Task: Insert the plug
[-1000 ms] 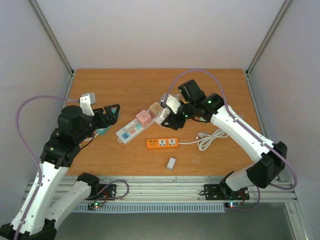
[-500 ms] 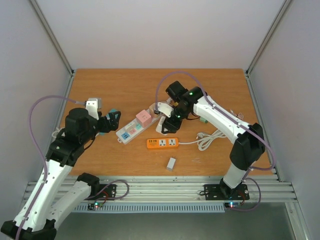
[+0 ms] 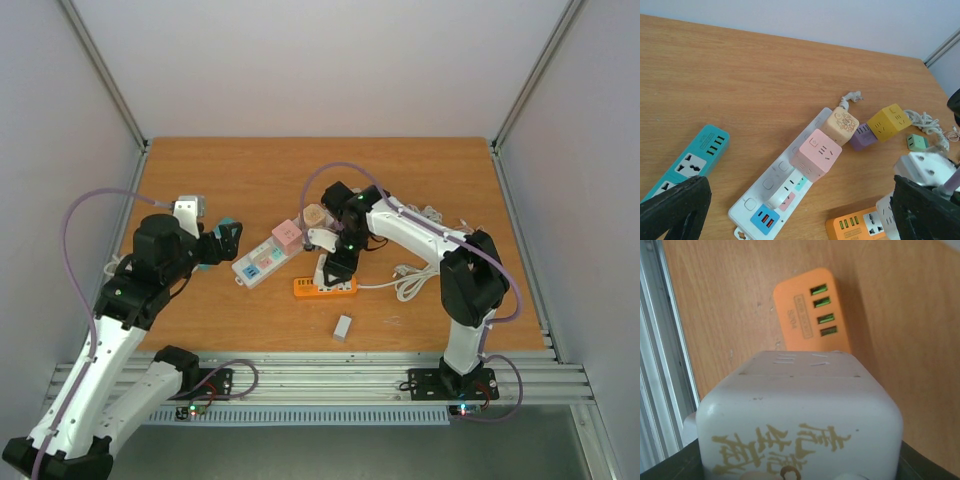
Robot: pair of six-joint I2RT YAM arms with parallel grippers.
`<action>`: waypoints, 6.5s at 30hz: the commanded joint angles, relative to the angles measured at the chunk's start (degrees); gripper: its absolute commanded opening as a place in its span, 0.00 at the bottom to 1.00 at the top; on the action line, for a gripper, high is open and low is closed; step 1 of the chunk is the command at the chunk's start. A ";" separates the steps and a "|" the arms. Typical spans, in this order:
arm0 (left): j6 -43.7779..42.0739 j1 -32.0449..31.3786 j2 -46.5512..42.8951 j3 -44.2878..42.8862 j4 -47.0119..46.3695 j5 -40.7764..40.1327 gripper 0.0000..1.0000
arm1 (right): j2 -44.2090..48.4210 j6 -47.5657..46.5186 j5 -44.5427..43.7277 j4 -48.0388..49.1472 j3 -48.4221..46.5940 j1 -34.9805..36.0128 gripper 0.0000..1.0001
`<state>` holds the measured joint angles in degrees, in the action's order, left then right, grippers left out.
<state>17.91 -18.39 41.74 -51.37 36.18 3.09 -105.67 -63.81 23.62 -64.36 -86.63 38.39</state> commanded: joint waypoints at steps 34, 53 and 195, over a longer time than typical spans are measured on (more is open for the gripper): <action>-2.18 0.09 -1.51 2.55 -2.34 -2.81 0.99 | -2.53 -8.86 -7.89 6.72 7.86 3.61 0.44; -2.44 0.10 -1.83 2.95 -2.61 -2.91 0.99 | -8.38 -6.64 -13.78 10.58 7.16 5.02 0.43; 0.82 0.11 4.84 2.16 -3.83 11.20 0.99 | 15.88 74.31 -25.59 29.06 18.63 -25.46 0.45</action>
<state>17.34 -18.39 45.50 -48.62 36.21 9.69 -98.50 7.70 -7.64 -36.80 -68.62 12.43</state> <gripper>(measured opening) 0.995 0.485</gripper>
